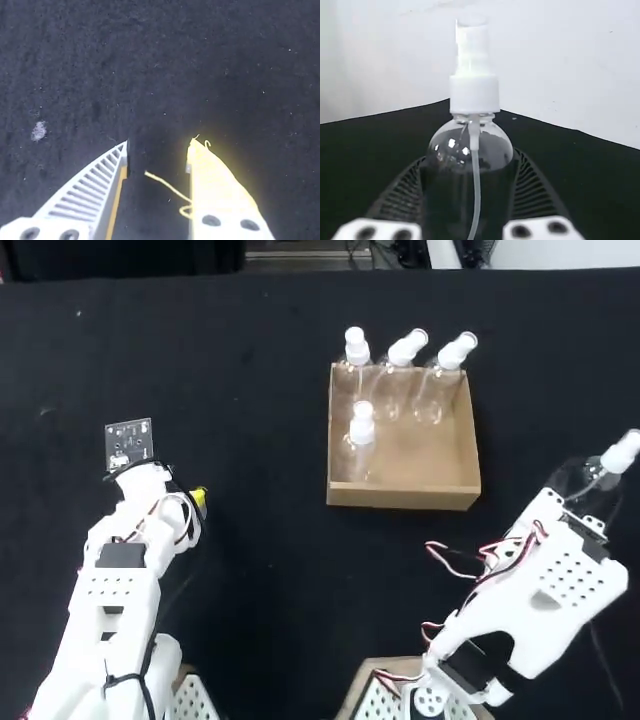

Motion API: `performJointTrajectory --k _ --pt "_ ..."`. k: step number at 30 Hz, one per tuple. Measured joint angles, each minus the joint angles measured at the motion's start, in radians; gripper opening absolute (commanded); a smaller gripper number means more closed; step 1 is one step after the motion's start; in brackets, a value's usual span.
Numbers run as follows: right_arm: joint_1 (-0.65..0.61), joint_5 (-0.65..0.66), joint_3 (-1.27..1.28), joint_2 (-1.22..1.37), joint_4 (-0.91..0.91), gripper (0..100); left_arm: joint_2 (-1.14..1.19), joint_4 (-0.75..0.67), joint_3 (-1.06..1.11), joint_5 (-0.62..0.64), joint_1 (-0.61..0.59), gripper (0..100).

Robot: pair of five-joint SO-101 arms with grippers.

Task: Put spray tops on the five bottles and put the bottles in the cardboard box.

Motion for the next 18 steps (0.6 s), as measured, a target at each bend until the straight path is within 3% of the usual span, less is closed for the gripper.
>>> performJointTrajectory --k 11,18 --pt "0.023 0.0 -0.161 0.018 0.0 1.1 0.0 0.0 0.0 0.0 0.0 19" --pt "0.038 0.0 -0.33 0.173 0.0 1.1 0.0 0.0 0.0 0.0 0.0 19"
